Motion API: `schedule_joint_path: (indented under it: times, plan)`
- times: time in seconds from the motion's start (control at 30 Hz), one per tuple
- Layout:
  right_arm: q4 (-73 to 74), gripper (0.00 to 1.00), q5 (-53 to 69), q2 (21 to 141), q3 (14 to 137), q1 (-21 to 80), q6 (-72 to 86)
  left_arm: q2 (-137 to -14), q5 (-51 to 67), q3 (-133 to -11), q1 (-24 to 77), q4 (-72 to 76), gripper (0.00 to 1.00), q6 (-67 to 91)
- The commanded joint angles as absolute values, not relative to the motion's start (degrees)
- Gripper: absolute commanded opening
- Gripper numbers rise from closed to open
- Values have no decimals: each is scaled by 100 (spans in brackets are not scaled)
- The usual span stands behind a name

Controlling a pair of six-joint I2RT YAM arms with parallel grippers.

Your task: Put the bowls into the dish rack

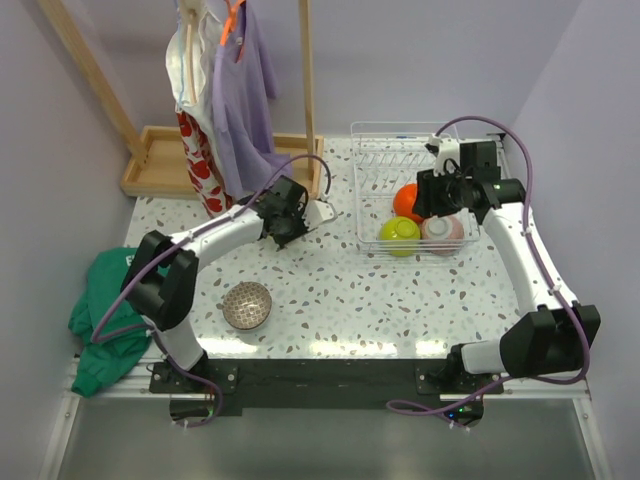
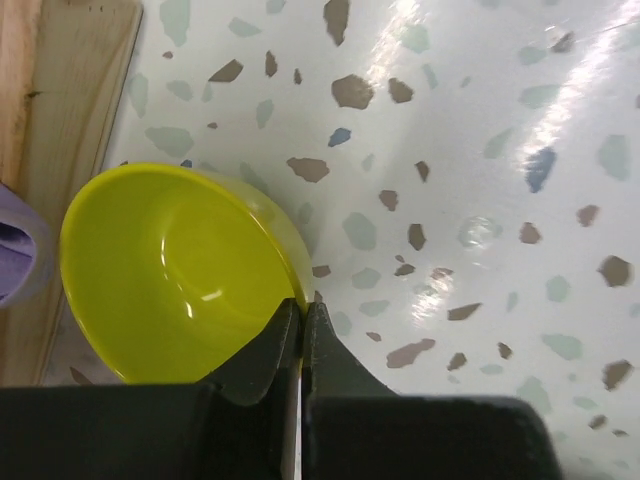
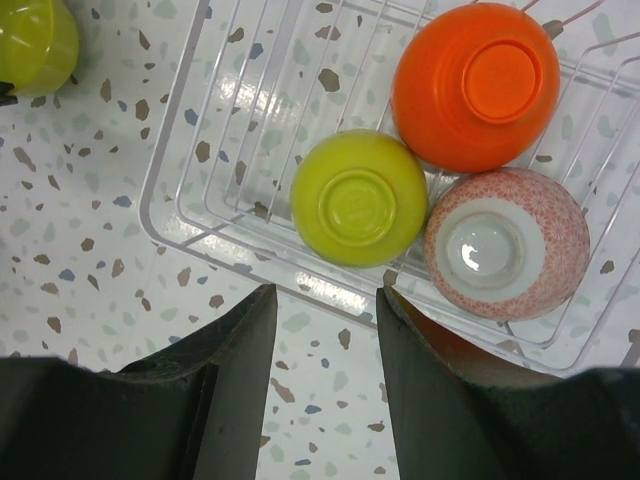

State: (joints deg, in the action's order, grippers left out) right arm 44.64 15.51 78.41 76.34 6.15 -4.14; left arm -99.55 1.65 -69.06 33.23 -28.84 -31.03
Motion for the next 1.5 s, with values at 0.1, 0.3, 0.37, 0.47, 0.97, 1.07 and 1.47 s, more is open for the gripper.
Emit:
schedule_joint_path:
  times: [0.1, 0.3, 0.37, 0.47, 0.97, 1.07, 1.47]
  plan:
    - [4807, 48, 1449, 7936, 7769, 18, -457, -9343, 2055, -8682, 3454, -3770, 0, -2576]
    - [4948, 47, 1415, 8077, 7726, -465, -229, -9659, 3698, -9685, 3594, -3279, 0, -1996]
    - [4913, 47, 1415, 8060, 7682, -518, -176, -9834, 4338, -9773, 3674, -2764, 0, -1715]
    - [4887, 47, 1362, 8042, 7664, -641, -149, -10045, 4998, -9563, 3753, -1518, 0, -864]
    - [5036, 47, 1257, 7963, 7813, -1090, -237, -12461, 5503, -9149, 3955, 6053, 0, 5456]
    - [5019, 47, 1248, 7972, 7831, -1090, -246, -12770, 5371, -9281, 3964, 6188, 0, 5713]
    - [5089, 47, 1239, 8033, 7787, -1107, -325, -13280, 5089, -9404, 4113, 6609, 0, 6354]
